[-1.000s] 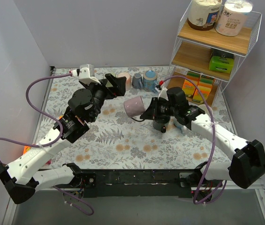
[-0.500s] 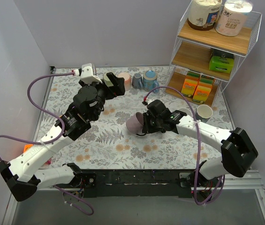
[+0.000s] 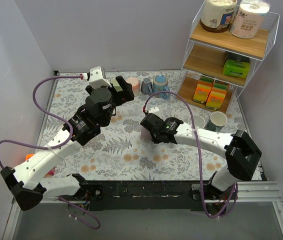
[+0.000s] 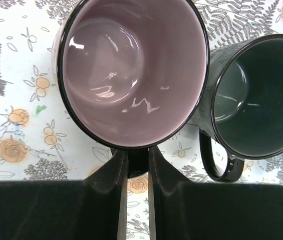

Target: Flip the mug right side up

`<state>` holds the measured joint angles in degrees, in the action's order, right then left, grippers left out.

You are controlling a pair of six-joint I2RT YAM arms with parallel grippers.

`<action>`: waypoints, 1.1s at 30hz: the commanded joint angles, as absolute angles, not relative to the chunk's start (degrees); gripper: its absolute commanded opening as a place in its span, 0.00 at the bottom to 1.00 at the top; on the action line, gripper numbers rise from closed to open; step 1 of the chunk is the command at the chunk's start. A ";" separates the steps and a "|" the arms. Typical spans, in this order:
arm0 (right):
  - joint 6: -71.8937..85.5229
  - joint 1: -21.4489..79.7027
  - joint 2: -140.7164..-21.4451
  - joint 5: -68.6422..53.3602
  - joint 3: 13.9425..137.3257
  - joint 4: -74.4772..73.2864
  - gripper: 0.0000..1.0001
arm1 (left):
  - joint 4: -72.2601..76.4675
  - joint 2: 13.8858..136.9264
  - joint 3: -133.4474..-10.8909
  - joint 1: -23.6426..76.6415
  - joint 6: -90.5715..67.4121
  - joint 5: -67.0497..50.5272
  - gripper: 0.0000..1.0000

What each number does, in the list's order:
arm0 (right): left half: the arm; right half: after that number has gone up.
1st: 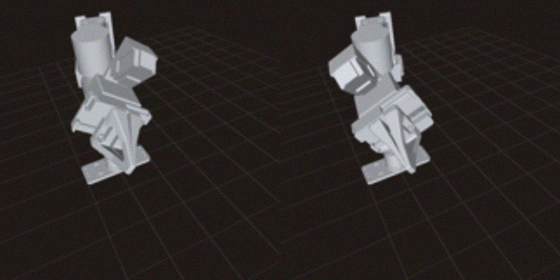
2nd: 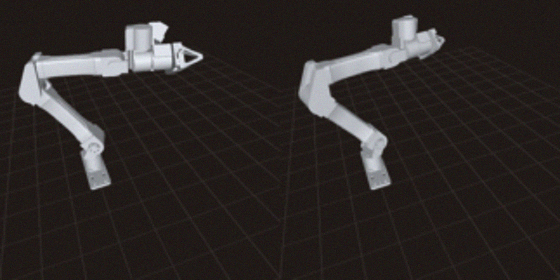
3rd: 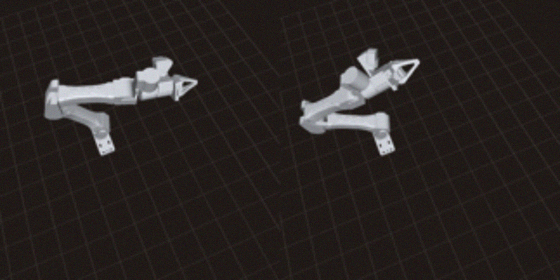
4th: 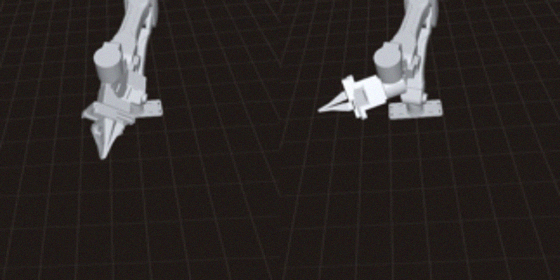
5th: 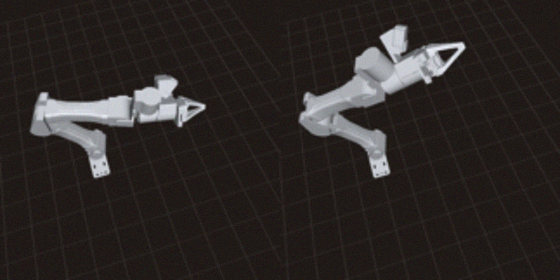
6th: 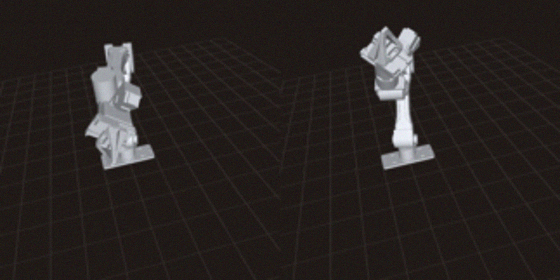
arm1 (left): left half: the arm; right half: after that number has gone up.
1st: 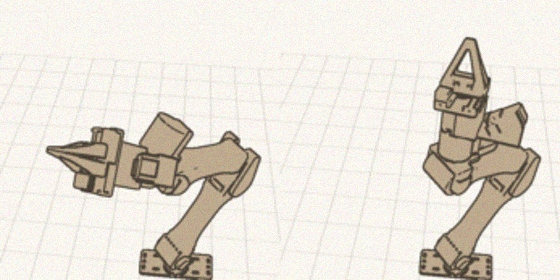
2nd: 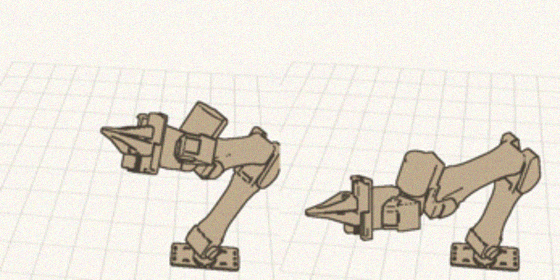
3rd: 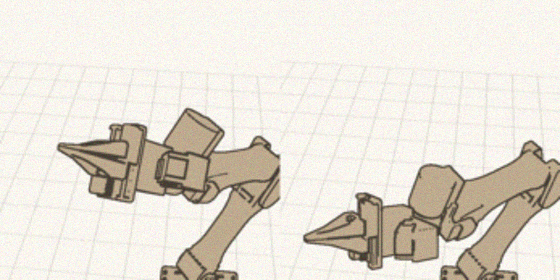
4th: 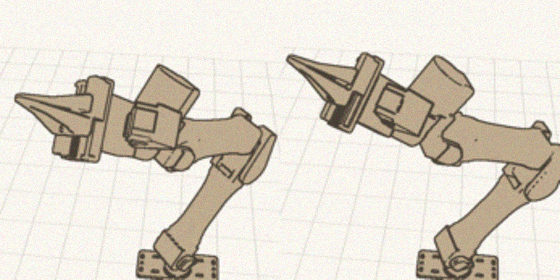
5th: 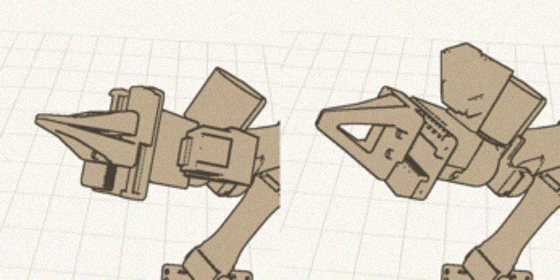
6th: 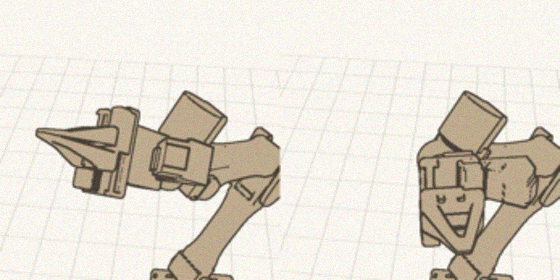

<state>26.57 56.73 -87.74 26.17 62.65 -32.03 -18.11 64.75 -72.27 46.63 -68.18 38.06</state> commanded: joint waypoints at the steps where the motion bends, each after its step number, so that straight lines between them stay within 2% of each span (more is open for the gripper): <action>1: 25.93 59.23 -89.82 36.38 68.11 -33.83 0.01 | -19.16 64.86 -73.39 46.41 -68.55 39.37 0.98; 22: 21.98 63.10 -96.59 43.33 69.26 -36.48 0.01 | -19.60 66.09 -73.04 45.09 -69.87 37.97 0.98; 25: 21.45 63.28 -97.21 43.24 70.05 -36.30 0.16 | -19.60 66.09 -72.86 44.91 -69.87 37.71 0.98; 26: 21.45 63.28 -97.47 43.16 70.40 -36.56 0.30 | -19.51 66.09 -72.86 45.00 -69.96 37.53 0.98; 29: 21.80 63.28 -97.56 43.42 71.72 -37.62 0.47 | -19.86 66.09 -72.86 44.74 -70.31 37.53 0.98; 33: 21.88 63.28 -97.21 42.37 73.47 -38.41 0.54 | -19.86 66.27 -72.86 44.56 -70.40 37.18 0.98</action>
<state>21.74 63.02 -97.86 40.75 69.73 -38.72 -19.29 66.24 -72.27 45.06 -70.02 37.19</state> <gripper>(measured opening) 0.521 0.982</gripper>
